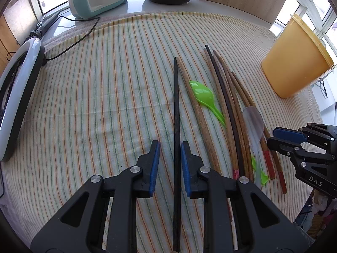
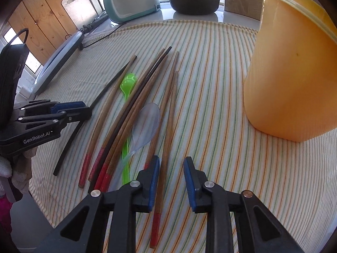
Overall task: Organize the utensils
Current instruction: 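Close the left tool on the black chopstick while the right tool closes on a wooden chopstick, then lift both held chopsticks upright and carry them over the yellow container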
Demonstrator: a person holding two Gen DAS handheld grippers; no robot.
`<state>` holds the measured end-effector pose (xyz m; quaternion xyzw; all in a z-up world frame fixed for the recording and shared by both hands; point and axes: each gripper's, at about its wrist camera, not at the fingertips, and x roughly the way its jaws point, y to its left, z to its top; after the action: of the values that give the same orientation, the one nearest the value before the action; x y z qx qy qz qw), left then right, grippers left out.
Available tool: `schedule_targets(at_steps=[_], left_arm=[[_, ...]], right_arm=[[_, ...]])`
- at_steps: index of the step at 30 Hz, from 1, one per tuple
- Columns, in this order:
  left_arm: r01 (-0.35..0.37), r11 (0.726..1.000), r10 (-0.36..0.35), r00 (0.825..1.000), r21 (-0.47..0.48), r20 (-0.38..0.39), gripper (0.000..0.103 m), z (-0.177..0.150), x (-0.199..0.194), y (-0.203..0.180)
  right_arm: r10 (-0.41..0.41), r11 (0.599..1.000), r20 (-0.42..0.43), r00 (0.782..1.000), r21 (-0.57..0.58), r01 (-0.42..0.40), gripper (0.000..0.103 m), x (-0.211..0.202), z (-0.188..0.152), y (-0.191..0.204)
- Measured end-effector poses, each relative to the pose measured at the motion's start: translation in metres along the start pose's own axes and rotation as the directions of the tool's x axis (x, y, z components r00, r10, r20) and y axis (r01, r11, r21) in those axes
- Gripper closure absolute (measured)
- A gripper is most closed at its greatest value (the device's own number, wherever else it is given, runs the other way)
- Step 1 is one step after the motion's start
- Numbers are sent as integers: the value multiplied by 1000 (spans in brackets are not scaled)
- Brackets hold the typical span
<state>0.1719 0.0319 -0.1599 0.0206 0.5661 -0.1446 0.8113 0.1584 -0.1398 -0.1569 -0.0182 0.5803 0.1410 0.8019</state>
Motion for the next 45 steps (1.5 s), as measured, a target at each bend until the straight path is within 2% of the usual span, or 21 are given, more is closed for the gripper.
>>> schedule_targets(at_steps=[5,15,16,17,18,20,22,28,33,38,45], left_arm=[[-12,1000,12,1000,17,2,84,13,6,1],[-37,998,37,999,41,0,84,30,14,-4],[-33,999,33,999,37,4,86,32,15,-4],[-32,999,32,999,27,7,95,33,16,-3],[-21,1000,21,1000,16,8,98,34,16,-1],[5,1000,-5,1000,-16,11,99,35,15,5],[18,999,-17,1000,-30,22,100,32,11,9],[65,996,-58,994,-67,92,100,30,-19,16],[96,994,-87,982,-46,170,100,27,-55,9],[121,992,-109,965,-36,238,100,25,-87,2],[113,994,-106,941,-2,322,100,25,-122,-10]], right_arm=[[-30,1000,-6,1000,-10,30,85,6,13,0],[-86,996,-5,996,-19,86,85,16,33,5],[-90,996,-1,996,-26,90,85,17,34,7],[-94,995,2,996,-31,94,87,17,34,8],[-93,995,5,996,-31,93,92,17,35,8],[-69,997,3,998,-16,70,98,16,34,5],[-46,999,11,999,0,46,99,12,34,2],[1,1000,80,997,16,-3,99,-15,31,0],[26,1000,154,988,-6,-26,99,-47,27,4],[50,999,235,971,-26,-46,99,-77,21,6],[40,997,344,938,-72,-16,99,-112,13,15]])
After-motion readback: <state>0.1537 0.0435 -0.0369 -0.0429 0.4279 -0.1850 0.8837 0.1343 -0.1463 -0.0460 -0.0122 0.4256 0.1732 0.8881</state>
